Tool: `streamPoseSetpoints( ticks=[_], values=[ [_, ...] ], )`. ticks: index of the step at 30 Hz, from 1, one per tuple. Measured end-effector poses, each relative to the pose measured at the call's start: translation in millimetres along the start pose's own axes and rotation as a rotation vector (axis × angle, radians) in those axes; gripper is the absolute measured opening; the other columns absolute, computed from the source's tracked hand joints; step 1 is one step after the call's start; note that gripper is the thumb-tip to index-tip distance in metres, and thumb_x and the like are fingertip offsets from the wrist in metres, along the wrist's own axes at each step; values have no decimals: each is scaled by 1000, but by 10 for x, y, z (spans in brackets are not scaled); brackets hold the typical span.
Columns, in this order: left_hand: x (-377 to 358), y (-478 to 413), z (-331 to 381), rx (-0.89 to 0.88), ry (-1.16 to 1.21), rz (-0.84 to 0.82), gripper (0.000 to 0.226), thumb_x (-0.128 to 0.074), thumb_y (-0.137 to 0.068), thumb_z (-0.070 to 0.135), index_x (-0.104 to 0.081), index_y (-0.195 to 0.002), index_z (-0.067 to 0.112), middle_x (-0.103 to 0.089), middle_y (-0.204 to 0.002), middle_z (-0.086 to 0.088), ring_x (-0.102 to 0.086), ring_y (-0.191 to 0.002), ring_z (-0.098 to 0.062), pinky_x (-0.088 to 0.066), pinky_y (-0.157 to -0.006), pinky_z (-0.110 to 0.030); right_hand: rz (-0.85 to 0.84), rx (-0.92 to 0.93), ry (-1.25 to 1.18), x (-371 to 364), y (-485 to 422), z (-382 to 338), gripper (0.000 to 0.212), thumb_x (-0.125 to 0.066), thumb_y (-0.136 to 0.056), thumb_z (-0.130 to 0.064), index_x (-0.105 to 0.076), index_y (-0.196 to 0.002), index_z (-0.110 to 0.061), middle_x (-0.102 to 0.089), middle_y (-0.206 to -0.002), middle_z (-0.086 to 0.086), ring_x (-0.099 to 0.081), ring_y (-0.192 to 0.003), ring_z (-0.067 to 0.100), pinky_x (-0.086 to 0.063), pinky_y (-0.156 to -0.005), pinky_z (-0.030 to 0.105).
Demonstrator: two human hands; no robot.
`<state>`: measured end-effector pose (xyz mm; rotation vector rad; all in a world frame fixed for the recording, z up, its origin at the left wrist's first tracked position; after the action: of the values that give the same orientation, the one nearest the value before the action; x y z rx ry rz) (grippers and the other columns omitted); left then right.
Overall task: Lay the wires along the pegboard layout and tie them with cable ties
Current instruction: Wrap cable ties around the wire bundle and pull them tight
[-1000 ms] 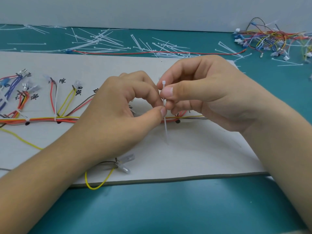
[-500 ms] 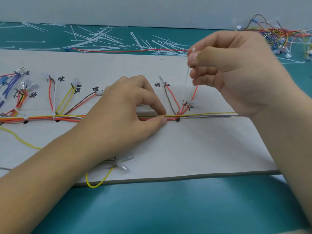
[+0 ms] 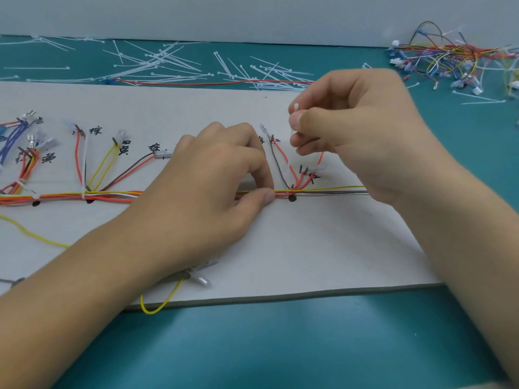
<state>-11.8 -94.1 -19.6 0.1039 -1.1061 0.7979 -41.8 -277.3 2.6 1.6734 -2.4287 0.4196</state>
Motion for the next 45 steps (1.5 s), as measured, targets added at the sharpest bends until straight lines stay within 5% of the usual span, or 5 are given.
streamPoseSetpoints(
  ticks=[13, 17, 24, 36, 45],
  values=[
    [233, 47, 67, 3, -96, 72, 8, -72, -79, 38, -74, -87, 41, -56, -121, 12, -46, -111, -23, -31, -92, -43, -117, 21, 225, -78, 26, 39, 7, -76, -85, -8, -75, -81, -14, -74, -76, 12, -58, -59, 14, -48, -57, 31],
    [514, 114, 132, -63, -150, 241, 10, -68, -84, 40, -73, -91, 43, -54, -136, 9, -47, -125, -26, -36, -105, -57, -147, 15, 260, -93, 31, 57, 7, -76, -84, -8, -76, -80, -14, -71, -65, -2, -55, -52, 6, -44, -53, 20],
    [231, 32, 402, -57, -128, -20, 11, -74, -80, 45, -76, -81, 34, -59, -73, 15, -57, -68, -12, -50, -67, -33, -178, 8, 304, -106, 24, 68, 11, -74, -81, -4, -75, -78, -15, -66, -61, -2, -55, -54, 11, -43, -55, 24],
    [-36, -41, 327, 78, -63, -91, 13, -76, -80, 37, -78, -71, 28, -64, -69, 9, -59, -68, -11, -55, -68, -37, -173, 36, 350, -114, 39, 52, 12, -73, -80, -7, -74, -77, -18, -73, -70, 5, -61, -59, 12, -56, -64, 38],
    [-69, -3, 454, 31, -132, -116, 8, -37, -88, 36, -40, -88, 29, -44, -90, 10, -49, -89, -20, -33, -80, -42, -186, 5, 314, -92, 59, -24, 18, -66, -80, 0, -75, -75, -15, -72, -66, 8, -65, -62, 22, -60, -72, 54]
  ],
)
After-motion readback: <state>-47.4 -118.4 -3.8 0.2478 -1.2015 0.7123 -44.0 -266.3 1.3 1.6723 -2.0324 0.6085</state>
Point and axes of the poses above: each hand's wrist, its own y-axis away from the middle knuckle, its own x-axis out of the back of the hand, z = x × y, the point moved 3 cm from there along -y, towards the middle knuckle
